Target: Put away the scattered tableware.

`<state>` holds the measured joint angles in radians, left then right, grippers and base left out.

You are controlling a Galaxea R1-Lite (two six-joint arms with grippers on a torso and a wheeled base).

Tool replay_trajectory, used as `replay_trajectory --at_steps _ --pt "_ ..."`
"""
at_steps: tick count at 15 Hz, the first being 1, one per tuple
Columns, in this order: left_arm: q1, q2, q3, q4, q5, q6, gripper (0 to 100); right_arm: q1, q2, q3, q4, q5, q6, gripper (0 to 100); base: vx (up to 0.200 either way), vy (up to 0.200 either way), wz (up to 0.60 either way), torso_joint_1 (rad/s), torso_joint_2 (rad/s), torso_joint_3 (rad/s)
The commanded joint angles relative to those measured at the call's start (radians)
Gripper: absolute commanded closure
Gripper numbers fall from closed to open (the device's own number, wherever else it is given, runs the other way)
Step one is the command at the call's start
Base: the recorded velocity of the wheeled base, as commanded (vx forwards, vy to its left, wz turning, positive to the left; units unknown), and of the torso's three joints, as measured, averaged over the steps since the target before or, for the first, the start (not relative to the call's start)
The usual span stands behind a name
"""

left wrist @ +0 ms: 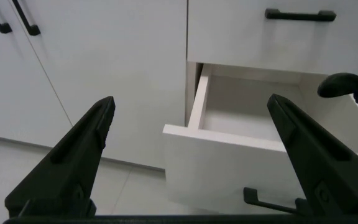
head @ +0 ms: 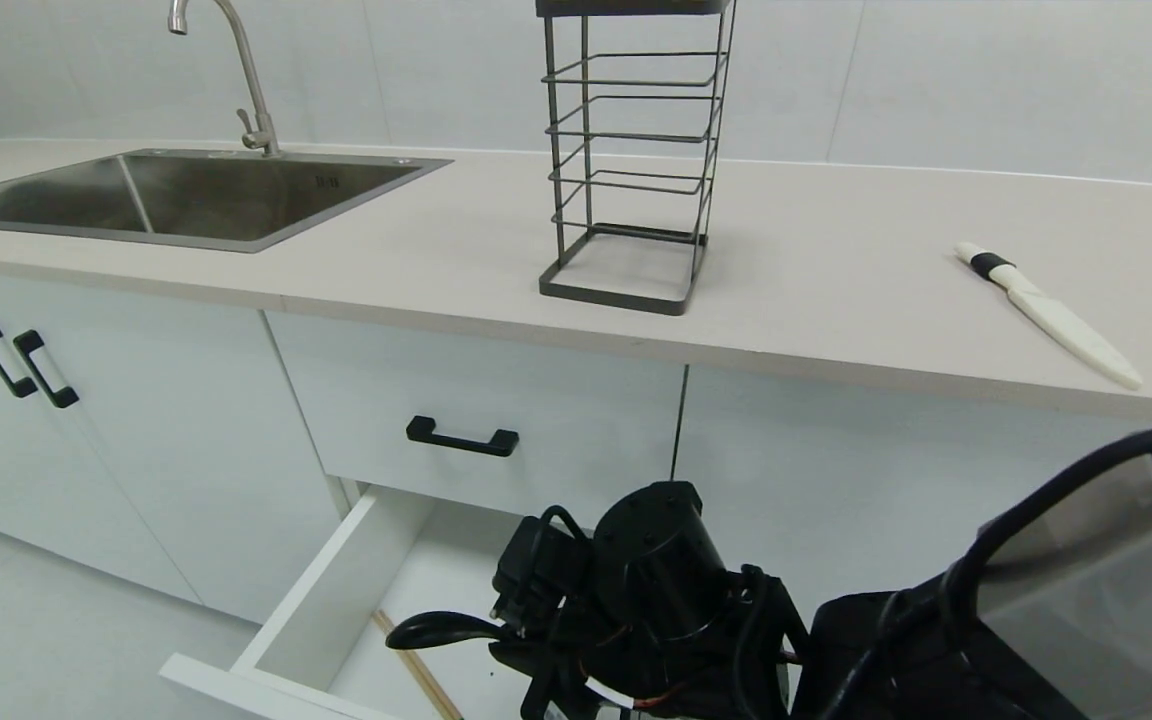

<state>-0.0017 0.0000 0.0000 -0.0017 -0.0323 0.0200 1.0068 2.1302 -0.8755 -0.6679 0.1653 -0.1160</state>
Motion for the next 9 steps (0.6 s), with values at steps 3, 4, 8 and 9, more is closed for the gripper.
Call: replay_trajectory --at_steps 3,4,8,9 --pt "0.0 0.0 0.0 0.0 0.0 0.0 0 -0.001 0.043 -0.091 0.01 0.0 0.001 100 0.0 0.0 0.0 -0.033 0.13 0.071" --pt "0.0 0.0 0.0 0.0 0.0 0.0 0 -0.001 0.053 -0.117 0.024 0.0 0.001 100 0.0 0.0 0.0 0.0 0.0 0.0" --pt "0.0 0.0 0.0 0.0 0.0 0.0 0 -0.005 0.103 -0.158 0.028 0.0 -0.001 100 0.0 0.0 0.0 0.0 0.0 0.0" --pt "0.0 0.0 0.0 0.0 0.0 0.0 0 -0.007 0.112 -0.165 0.03 0.0 -0.001 100 0.0 0.0 0.0 0.0 0.0 0.0"
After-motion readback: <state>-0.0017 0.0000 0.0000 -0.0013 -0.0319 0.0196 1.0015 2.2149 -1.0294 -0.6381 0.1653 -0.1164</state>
